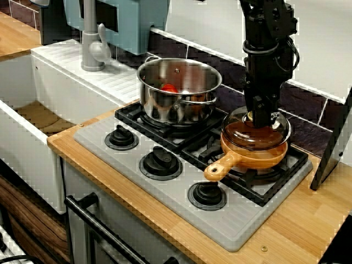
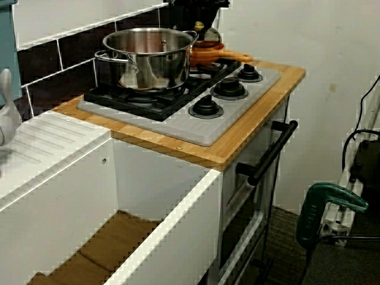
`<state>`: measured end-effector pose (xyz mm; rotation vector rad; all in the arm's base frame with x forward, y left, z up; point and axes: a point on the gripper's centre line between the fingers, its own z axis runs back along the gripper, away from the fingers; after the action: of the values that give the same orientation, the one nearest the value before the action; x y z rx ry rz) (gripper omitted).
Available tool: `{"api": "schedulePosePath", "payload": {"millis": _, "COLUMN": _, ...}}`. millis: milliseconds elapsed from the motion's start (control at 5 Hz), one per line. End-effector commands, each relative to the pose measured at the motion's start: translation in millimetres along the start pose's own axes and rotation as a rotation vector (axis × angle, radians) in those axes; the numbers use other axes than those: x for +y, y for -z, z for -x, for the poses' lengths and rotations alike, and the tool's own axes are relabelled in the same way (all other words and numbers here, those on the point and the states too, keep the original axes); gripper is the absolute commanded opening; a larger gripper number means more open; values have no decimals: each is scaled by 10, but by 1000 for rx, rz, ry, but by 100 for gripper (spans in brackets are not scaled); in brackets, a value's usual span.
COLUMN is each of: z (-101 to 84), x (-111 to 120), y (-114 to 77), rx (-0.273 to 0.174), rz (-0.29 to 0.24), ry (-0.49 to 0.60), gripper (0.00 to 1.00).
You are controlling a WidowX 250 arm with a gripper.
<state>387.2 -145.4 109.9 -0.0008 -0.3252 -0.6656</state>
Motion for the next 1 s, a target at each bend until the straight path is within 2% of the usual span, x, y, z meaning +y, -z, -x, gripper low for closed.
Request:
{"api": "schedulePosePath", "payload": {"millis": 0, "z": -22, "x": 51, "y": -247, "rx": -64, "rz": -16, "ry": 6, "gripper": 0}}
{"api": "schedulePosePath", "payload": {"millis": 800, "z": -73, "x": 23, "y": -269, "rx": -75, "rz": -11, "ry": -5, "gripper": 0}}
